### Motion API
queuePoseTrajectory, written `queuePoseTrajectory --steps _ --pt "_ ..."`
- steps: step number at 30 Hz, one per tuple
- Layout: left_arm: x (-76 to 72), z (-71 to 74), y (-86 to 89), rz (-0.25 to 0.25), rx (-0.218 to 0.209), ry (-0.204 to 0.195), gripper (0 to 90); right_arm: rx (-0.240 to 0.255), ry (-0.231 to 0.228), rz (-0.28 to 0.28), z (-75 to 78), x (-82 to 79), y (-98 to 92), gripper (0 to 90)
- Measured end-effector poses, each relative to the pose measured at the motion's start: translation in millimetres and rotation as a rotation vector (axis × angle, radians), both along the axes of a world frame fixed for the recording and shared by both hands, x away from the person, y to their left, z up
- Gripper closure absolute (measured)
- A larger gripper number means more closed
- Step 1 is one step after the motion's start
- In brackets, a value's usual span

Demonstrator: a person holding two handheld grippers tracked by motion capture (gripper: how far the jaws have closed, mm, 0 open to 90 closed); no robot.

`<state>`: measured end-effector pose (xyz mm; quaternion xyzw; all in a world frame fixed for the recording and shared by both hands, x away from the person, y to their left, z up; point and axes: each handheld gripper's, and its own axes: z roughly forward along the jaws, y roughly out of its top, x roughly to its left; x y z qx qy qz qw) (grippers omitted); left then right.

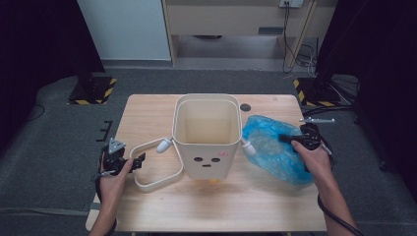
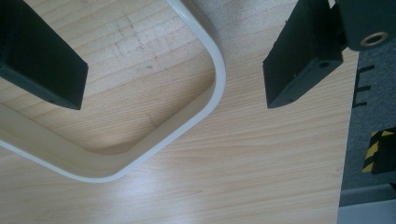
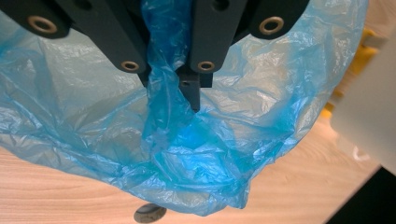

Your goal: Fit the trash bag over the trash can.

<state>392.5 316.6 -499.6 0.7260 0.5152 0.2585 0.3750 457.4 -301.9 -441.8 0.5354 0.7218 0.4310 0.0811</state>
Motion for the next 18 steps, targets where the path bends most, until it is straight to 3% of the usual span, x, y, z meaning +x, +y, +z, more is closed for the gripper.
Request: queuePoseTrajectory --steps 4,18 --pt "-0.8 1.3 1.7 0.005 -0.010 -0.007 5.8 0.052 0.018 -0.017 1.8 3.8 1.1 88.2" --pt "-2.2 1.6 5.8 0.014 -0.014 -0.009 5.8 0.157 0.028 -0.061 14.0 2.9 -9.6 88.8"
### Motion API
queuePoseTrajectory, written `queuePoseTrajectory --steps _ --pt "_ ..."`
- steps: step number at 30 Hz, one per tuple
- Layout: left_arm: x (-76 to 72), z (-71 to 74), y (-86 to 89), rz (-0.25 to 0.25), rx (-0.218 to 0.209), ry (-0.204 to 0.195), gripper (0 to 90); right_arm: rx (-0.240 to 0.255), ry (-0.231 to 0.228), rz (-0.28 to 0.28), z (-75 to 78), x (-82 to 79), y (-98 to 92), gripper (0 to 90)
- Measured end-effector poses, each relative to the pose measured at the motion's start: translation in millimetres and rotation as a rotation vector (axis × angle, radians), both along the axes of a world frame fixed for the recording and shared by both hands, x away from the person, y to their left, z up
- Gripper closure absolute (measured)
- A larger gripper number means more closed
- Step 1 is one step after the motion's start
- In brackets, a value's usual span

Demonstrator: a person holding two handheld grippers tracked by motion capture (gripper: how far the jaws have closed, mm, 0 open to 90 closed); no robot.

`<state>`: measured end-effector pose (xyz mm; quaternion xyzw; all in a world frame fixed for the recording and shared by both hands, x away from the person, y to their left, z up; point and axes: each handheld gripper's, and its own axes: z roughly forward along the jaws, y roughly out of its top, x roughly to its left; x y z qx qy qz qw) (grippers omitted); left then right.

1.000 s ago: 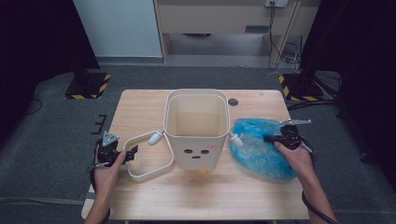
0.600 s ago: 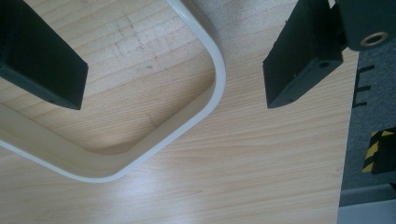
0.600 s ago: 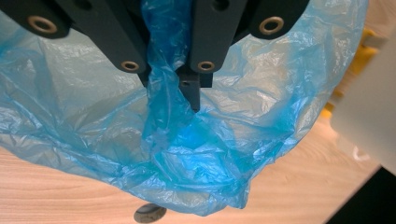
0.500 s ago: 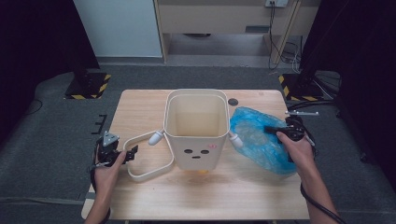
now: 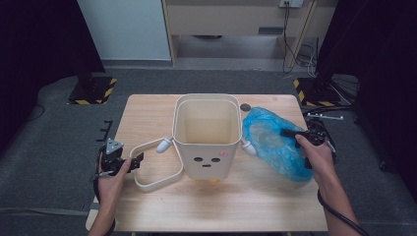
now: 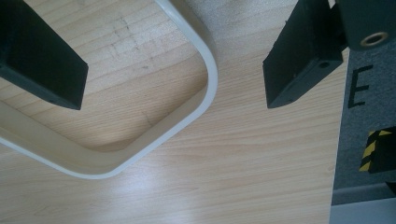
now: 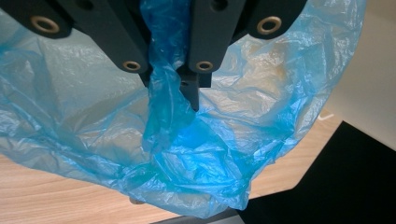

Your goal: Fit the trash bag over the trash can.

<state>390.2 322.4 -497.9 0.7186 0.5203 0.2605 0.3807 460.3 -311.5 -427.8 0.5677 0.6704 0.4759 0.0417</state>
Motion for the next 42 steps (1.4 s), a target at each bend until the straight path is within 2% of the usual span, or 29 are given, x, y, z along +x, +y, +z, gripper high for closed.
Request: queuePoseTrajectory --steps 2,12,27,42 --pt "0.0 0.0 0.2 0.000 -0.001 0.000 5.8 -0.002 -0.001 0.002 1.6 0.2 0.5 88.9" --pt "0.0 0.0 0.8 0.003 -0.004 0.001 5.8 0.066 -0.012 -0.006 14.9 -1.5 4.8 89.0" --pt "-0.2 0.3 0.5 0.002 -0.001 0.001 5.8 0.098 -0.037 -0.008 32.4 -6.2 5.3 89.2" --pt "0.0 -0.1 -0.2 -0.001 0.004 0.002 5.8 0.162 -0.059 -0.041 52.0 -9.9 -6.9 89.2"
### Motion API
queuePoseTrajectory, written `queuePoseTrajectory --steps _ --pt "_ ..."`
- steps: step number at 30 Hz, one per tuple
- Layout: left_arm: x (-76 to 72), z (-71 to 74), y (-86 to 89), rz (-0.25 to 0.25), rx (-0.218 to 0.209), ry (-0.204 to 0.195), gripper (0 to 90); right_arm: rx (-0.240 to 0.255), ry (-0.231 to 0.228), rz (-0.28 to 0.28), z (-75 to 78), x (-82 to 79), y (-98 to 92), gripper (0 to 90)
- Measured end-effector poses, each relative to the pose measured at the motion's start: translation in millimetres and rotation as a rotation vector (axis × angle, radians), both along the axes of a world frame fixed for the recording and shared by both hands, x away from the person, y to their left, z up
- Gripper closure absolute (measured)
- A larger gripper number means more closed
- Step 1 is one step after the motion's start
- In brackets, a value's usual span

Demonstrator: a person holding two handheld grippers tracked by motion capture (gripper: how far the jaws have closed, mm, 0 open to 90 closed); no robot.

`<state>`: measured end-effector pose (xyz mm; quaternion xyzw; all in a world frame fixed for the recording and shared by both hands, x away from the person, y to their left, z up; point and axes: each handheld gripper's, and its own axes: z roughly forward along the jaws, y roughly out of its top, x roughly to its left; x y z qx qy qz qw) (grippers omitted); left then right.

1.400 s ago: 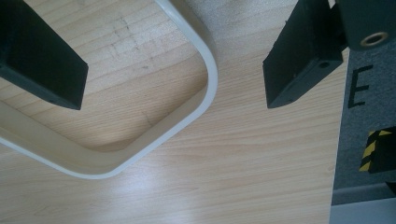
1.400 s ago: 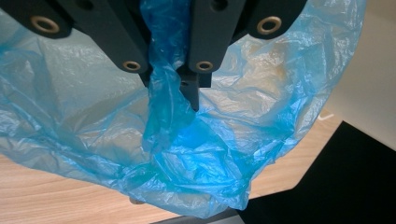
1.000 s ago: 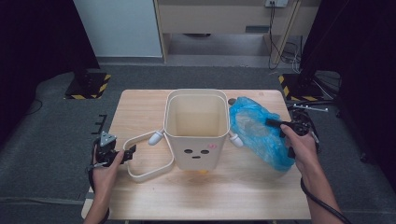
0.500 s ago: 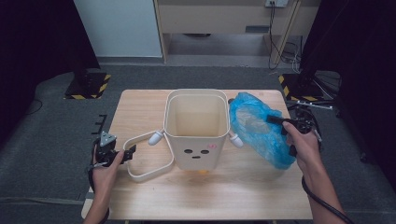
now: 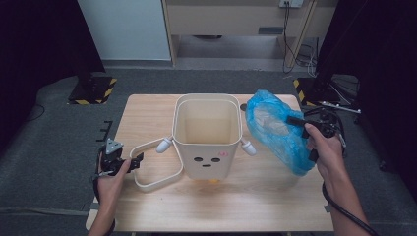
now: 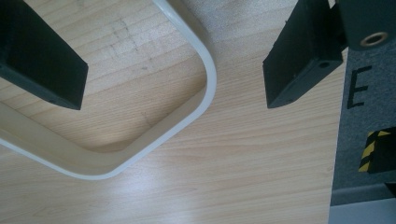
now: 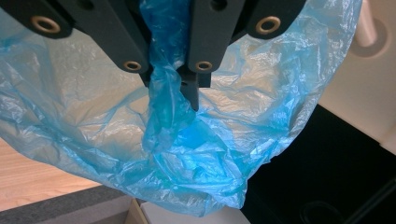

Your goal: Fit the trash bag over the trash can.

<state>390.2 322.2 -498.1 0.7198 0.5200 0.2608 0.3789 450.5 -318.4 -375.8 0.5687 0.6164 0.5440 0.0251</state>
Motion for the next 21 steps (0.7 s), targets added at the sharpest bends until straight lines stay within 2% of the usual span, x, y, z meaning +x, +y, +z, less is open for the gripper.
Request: queuePoseTrajectory --steps 21 --pt "0.6 -0.4 -1.7 -0.009 0.005 0.006 5.8 0.072 -0.035 0.034 40.9 -6.3 9.7 89.3"
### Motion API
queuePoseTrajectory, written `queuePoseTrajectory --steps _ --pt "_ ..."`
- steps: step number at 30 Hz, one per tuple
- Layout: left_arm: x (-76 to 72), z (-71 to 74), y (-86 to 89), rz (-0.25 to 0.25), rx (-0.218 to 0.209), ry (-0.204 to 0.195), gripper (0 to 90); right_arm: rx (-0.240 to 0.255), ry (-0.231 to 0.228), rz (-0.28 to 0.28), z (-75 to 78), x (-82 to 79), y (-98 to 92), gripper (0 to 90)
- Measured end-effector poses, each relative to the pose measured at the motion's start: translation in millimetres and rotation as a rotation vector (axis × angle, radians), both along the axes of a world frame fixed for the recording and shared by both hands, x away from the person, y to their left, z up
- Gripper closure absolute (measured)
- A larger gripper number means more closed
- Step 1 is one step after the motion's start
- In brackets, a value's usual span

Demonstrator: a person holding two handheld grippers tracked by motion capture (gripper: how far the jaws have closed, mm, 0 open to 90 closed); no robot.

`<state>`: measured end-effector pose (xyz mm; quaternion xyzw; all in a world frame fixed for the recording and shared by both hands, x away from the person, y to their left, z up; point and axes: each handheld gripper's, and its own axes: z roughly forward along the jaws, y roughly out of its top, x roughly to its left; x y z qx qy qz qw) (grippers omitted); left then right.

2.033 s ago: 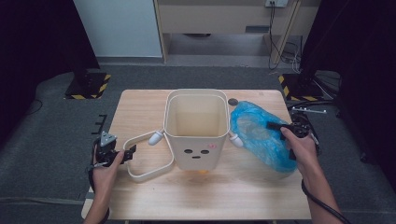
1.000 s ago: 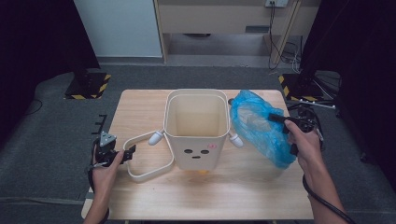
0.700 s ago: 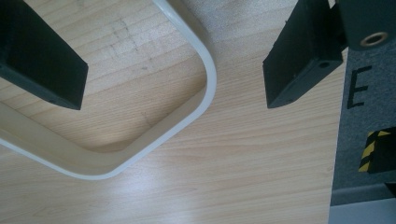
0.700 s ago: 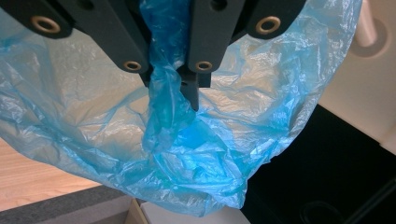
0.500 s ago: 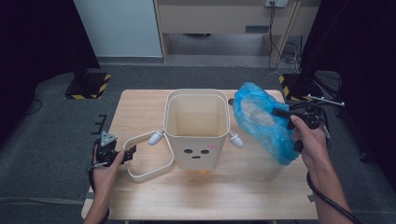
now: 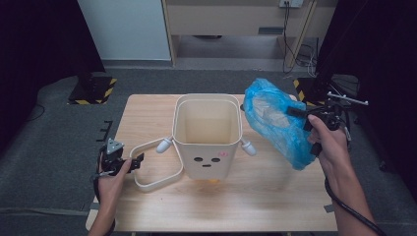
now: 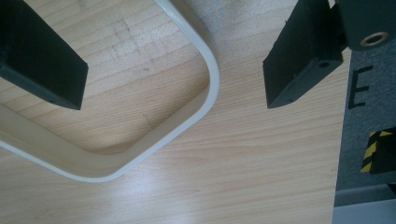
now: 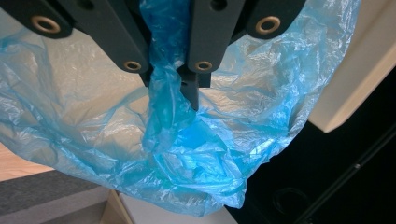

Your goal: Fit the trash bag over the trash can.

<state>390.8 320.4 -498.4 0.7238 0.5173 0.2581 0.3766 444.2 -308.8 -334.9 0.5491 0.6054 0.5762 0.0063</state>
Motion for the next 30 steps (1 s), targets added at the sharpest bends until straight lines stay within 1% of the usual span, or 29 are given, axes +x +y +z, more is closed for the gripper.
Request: queuePoseTrajectory --steps 2,4,7,12,13,14,20,22,26,30 --pt "0.1 0.0 -0.3 -0.001 0.001 0.001 5.8 0.010 -0.007 0.012 6.0 -1.4 4.1 89.3" --pt "0.2 -0.2 -0.5 -0.002 0.003 0.001 5.8 0.011 -0.009 0.018 7.8 -1.6 5.6 89.3" --pt "0.4 -0.6 -0.6 -0.004 0.002 0.004 5.8 0.025 -0.017 0.027 13.2 -2.0 9.5 89.3" --pt "0.3 -0.4 -0.8 -0.005 0.002 0.003 5.8 0.061 -0.020 0.051 19.4 -2.7 14.6 89.4" --pt "0.4 -0.5 -1.2 -0.007 0.003 0.004 5.8 0.074 -0.022 0.060 22.6 -4.1 17.0 89.4" --pt "0.4 -0.5 -1.2 -0.007 0.003 0.004 5.8 0.074 -0.022 0.060 22.6 -4.1 17.0 89.4" --pt "0.6 -0.6 -2.1 -0.012 0.008 0.007 5.8 0.110 -0.038 0.104 37.0 -8.7 26.7 89.4" --pt "0.6 -0.5 -2.2 -0.012 0.007 0.006 5.8 0.108 -0.041 0.112 41.5 -9.4 28.7 89.3" --pt "1.0 -0.8 -2.1 -0.014 0.009 0.008 5.8 0.122 -0.045 0.116 48.2 -10.2 28.6 89.4" --pt "1.2 -0.9 -3.1 -0.015 0.008 0.007 5.8 0.125 -0.046 0.134 54.0 -10.8 35.1 89.4"
